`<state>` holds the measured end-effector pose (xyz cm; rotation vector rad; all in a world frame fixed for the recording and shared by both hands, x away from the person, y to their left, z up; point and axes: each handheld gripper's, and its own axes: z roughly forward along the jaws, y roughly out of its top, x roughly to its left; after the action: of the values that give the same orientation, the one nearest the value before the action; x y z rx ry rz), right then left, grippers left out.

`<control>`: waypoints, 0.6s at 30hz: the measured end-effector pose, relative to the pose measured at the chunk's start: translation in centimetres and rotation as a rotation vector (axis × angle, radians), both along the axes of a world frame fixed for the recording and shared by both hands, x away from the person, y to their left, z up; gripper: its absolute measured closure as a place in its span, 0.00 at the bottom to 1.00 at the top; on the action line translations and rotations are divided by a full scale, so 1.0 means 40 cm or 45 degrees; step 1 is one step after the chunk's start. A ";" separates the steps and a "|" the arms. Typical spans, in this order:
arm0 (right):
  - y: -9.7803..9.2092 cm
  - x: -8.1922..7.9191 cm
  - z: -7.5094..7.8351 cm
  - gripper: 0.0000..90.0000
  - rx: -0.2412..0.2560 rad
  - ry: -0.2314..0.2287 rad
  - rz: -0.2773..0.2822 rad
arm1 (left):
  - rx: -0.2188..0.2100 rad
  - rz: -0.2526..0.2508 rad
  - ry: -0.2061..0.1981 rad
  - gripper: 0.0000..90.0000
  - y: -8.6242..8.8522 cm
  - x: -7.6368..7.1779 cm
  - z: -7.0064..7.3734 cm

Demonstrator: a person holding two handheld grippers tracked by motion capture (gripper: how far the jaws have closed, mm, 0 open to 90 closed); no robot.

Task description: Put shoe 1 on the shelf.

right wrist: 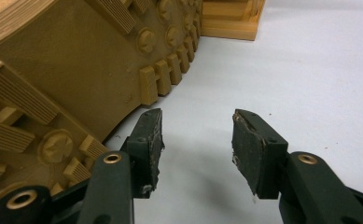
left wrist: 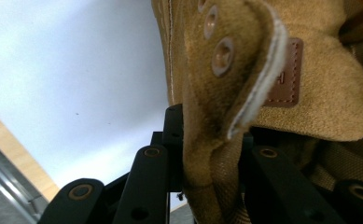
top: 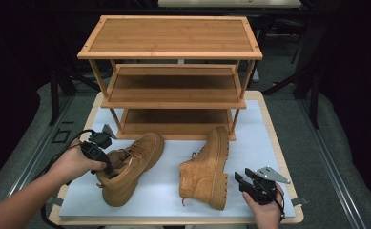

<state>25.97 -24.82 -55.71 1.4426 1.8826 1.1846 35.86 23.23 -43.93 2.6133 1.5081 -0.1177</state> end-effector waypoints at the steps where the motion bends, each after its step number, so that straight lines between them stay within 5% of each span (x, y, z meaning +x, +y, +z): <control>1: 0.000 0.000 0.000 0.58 0.000 -0.002 0.002 | -0.044 0.015 0.020 0.85 0.009 0.004 -0.001; 9: 0.002 0.002 0.000 0.58 -0.007 0.015 0.003 | -0.187 0.078 0.114 0.86 0.036 0.017 -0.009; 18: 0.003 0.006 -0.003 0.58 -0.006 0.016 0.011 | -0.160 0.080 0.187 0.85 0.026 0.025 -0.009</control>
<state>26.21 -24.68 -55.84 1.4441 1.9004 1.1765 36.88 24.28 -44.29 2.5045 1.5713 -0.3931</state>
